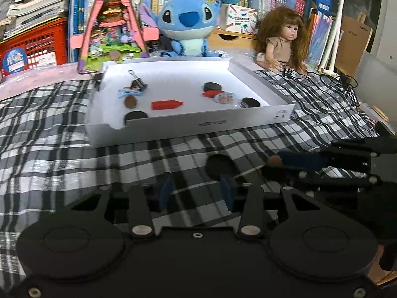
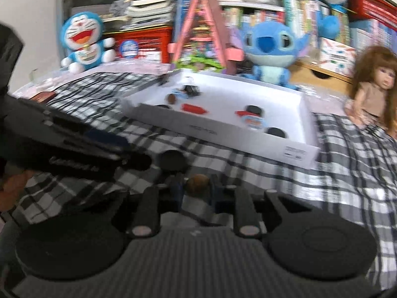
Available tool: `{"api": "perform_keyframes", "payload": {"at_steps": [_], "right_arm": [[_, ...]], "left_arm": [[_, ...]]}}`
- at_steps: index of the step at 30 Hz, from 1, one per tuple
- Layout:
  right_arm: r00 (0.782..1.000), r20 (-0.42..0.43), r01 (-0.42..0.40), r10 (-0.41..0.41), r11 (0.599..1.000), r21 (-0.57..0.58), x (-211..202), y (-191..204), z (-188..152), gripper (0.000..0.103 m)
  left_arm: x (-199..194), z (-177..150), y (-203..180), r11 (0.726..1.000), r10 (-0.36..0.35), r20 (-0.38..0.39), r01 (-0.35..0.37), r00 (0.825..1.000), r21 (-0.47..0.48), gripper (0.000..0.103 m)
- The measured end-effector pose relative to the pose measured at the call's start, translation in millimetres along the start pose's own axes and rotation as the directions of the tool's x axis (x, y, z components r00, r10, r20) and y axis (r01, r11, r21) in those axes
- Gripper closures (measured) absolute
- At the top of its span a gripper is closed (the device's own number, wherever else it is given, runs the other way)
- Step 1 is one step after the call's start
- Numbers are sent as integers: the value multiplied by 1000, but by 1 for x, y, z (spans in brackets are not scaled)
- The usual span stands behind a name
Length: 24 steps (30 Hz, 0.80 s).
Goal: Organize rigid objects
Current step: 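Grasp a black disc with the left tool while the right grasps a brown ball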
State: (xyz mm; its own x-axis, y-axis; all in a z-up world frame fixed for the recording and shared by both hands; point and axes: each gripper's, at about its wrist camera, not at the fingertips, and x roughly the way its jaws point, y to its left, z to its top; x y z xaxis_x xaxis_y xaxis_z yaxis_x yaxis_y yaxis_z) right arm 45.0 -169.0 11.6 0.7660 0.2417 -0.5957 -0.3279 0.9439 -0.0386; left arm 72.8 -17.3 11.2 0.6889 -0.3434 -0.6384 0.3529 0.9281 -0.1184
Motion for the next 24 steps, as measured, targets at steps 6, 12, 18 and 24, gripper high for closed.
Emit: {"api": "perform_keyframes", "payload": {"at_steps": [6,12,18,24], "right_arm": [[998,-4,70,-70,994,78,-1,-20,-3,77],[996,-1,88,-88,992,89,-1,-23,-6,77],[996,-2,87,-88,992,95,1,-23,-5,77],[996,6,91,-92,992,89,1,-25,0,77]], "left_arm": [[12,0,-21,1000,22,25,-22,999,14,58],[22,3,-32,999,44,39,-45,998,20,60],[25,5,-34,998,49,46,-50,998,25,73],[11,14,-31,999,23,70,-25,997,29,73]]}}
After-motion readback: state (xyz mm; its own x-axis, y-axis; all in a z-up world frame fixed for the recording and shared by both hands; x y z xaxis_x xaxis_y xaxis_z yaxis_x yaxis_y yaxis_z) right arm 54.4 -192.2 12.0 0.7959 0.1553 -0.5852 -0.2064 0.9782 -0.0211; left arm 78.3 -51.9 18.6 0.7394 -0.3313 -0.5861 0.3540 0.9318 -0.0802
